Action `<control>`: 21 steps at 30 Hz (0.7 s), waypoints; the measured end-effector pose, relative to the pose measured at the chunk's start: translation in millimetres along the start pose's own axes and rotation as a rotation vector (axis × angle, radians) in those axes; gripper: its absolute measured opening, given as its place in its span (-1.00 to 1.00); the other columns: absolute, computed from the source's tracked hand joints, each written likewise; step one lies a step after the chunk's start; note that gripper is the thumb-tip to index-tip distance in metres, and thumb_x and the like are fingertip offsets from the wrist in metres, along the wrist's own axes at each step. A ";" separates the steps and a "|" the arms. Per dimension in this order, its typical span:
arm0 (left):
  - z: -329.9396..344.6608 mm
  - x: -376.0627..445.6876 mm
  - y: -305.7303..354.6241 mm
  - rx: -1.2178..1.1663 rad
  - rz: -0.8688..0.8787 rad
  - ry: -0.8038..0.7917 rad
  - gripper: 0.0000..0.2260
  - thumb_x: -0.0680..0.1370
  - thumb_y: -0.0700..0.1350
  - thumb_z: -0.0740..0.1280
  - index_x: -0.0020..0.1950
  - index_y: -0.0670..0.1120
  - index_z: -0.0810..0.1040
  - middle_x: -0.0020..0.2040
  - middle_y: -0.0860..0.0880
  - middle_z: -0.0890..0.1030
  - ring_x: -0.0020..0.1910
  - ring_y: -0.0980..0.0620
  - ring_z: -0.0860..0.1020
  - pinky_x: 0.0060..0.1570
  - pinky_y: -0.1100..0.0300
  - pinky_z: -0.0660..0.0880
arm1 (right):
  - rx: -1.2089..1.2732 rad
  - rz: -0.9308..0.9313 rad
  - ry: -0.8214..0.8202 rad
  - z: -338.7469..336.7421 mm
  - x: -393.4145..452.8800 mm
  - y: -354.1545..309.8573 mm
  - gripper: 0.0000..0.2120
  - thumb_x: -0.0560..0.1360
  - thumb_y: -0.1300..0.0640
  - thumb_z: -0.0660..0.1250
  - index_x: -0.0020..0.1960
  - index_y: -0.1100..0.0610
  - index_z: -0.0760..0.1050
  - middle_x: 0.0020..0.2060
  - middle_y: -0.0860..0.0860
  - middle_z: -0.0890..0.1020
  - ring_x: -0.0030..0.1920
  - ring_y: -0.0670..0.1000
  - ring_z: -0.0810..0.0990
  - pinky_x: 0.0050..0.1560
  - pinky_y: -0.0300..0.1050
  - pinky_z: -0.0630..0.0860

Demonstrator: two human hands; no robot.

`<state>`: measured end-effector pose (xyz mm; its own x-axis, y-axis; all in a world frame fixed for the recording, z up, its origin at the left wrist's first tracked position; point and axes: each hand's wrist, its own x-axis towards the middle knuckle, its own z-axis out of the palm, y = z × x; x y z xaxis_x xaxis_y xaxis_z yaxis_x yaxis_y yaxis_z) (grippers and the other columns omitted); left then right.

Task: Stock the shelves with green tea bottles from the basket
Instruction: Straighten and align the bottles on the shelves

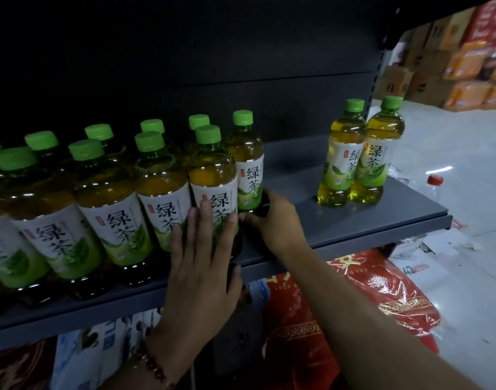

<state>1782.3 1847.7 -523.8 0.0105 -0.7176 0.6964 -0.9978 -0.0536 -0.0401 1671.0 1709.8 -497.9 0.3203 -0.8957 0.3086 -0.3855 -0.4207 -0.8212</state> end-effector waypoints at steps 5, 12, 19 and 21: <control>-0.1 0.5 -1.1 -0.005 0.002 0.000 -0.21 0.49 -0.01 0.32 0.63 -0.09 0.00 0.62 -0.25 -0.10 0.60 -0.24 -0.04 0.54 -0.16 -0.19 | -0.042 -0.013 0.007 4.3 2.8 4.2 -0.48 0.40 0.07 0.54 0.33 0.07 0.50 0.17 0.02 0.63 0.19 0.00 0.57 0.22 -0.03 0.53; 1.5 0.3 1.5 -0.038 0.000 0.010 -0.25 0.48 -0.02 0.34 0.61 -0.12 0.12 0.61 -0.28 -0.10 0.59 -0.27 -0.05 0.54 -0.19 -0.19 | -0.024 0.131 0.206 -35.5 -3.5 12.8 -0.39 0.47 -0.04 0.48 0.43 0.10 0.37 0.30 0.07 0.51 0.28 0.04 0.50 0.28 0.05 0.50; 1.0 0.1 3.1 -0.064 -0.009 -0.006 -0.26 0.50 -0.01 0.34 0.62 -0.11 0.10 0.61 -0.28 -0.10 0.59 -0.28 -0.05 0.54 -0.19 -0.19 | -0.097 0.396 0.455 -80.5 12.9 52.5 -0.35 0.46 -0.13 0.45 0.41 0.14 0.33 0.29 0.12 0.46 0.28 0.19 0.50 0.25 0.20 0.49; -0.2 -0.3 2.7 -0.062 -0.012 -0.015 -0.26 0.51 -0.01 0.33 0.62 -0.10 0.08 0.61 -0.28 -0.10 0.60 -0.27 -0.05 0.54 -0.18 -0.19 | -0.213 0.387 0.444 -74.7 16.2 55.4 -0.35 0.48 -0.14 0.43 0.41 0.16 0.33 0.26 0.15 0.46 0.26 0.23 0.50 0.23 0.22 0.47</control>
<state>1779.6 1847.9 -523.9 0.0231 -0.7277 0.6855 -0.9997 -0.0196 0.0128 1590.2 1661.1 -502.6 -0.2493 -0.9442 0.2153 -0.5806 -0.0322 -0.8136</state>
